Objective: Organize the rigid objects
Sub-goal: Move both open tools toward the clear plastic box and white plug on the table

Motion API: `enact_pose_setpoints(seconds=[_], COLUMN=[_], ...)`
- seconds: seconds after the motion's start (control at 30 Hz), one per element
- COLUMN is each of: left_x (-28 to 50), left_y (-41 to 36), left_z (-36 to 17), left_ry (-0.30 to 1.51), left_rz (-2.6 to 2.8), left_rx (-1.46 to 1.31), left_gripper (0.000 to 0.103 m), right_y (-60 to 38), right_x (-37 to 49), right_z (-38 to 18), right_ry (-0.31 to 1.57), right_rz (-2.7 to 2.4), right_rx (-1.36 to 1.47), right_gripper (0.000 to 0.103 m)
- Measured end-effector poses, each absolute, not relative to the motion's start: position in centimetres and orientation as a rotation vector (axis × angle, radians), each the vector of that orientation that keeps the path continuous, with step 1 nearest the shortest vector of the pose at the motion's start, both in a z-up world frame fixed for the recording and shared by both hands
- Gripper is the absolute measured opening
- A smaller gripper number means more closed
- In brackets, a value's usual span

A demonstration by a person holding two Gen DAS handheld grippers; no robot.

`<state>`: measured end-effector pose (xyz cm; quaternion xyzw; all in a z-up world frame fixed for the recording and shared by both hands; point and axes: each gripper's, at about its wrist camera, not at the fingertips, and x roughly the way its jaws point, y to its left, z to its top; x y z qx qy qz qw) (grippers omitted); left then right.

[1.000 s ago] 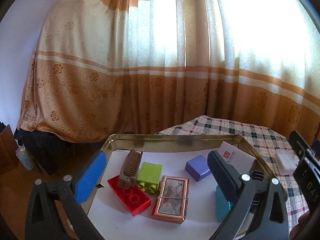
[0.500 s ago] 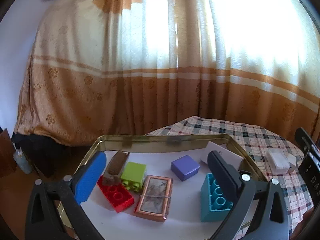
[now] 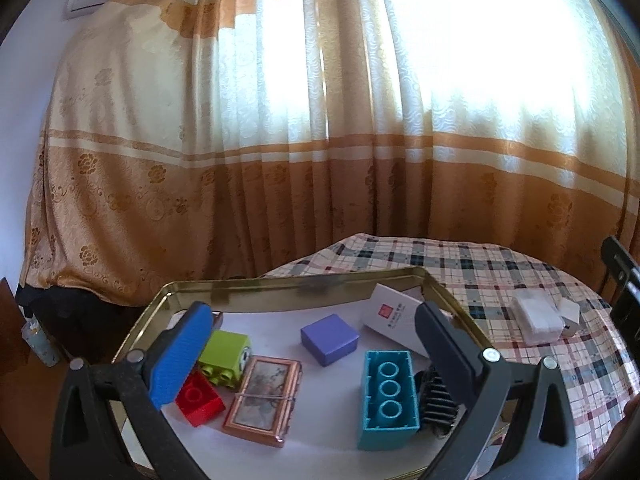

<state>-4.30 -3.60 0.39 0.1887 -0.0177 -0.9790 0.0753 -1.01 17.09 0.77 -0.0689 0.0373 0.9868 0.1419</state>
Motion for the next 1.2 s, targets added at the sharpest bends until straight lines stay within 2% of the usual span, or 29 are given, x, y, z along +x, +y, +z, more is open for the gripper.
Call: enact_pose_setpoints(seconds=[0.47,1.2], left_x=[-5.2,-5.6], left_y=[-1.2,3.0], left_z=[-0.1,-0.4], left_ry=[-0.057,-0.182], left_rz=[-2.974,-3.039], left_rx=[0.646,0.621], left_gripper=[0.102,0.102], right_y=[22.0,25.0], right_x=[-0.5,-1.4], right_z=[0.8,1.4], right_ry=[0.235,0.197], right_rz=[2.747,2.687], right_rx=[-0.138,-0.052], right_gripper=[0.086,0.086])
